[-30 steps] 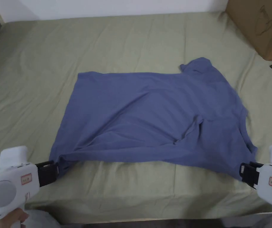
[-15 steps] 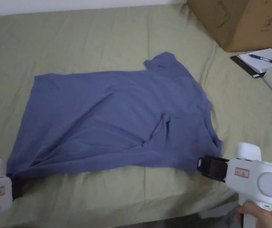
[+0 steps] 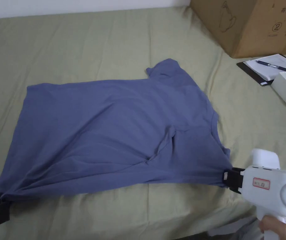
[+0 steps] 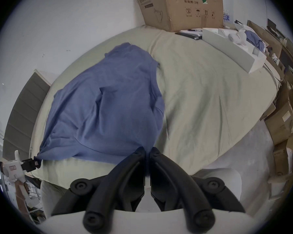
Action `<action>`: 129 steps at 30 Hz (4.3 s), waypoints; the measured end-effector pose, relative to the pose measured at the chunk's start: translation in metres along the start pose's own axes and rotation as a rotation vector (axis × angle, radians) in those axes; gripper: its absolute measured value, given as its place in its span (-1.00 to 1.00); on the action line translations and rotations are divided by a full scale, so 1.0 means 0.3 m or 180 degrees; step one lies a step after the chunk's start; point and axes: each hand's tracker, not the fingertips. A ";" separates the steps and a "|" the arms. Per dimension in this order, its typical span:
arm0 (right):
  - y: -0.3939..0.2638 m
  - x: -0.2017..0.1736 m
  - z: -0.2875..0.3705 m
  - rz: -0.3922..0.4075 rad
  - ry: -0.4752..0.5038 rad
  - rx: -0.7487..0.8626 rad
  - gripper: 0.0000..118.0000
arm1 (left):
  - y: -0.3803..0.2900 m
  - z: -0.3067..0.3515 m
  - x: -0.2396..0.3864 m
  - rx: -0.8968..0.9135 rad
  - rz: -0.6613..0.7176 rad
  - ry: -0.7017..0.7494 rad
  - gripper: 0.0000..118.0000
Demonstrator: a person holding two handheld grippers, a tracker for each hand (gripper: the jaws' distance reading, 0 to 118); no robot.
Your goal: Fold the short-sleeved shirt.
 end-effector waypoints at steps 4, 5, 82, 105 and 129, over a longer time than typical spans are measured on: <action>0.069 -0.030 0.022 -0.0016 0.0082 0.0121 -0.93 | 0.052 0.007 -0.012 0.0056 0.0041 0.0011 -0.95; 0.095 -0.037 0.022 -0.0032 0.0091 0.0173 -0.94 | 0.075 0.003 -0.016 0.0073 0.0070 0.0002 -0.95; 0.331 -0.127 -0.293 0.0454 -0.0153 -0.0233 -0.83 | 0.368 -0.137 -0.056 0.0029 0.0180 -0.0350 -0.93; 0.253 -0.062 -0.003 0.0621 -0.0226 -0.0137 -0.41 | 0.206 0.065 -0.040 0.0308 0.0333 -0.0311 -0.04; 0.917 -0.167 -0.822 0.0688 -0.0494 -0.0841 0.23 | 0.628 -0.310 0.085 0.0022 0.0183 -0.0414 -1.00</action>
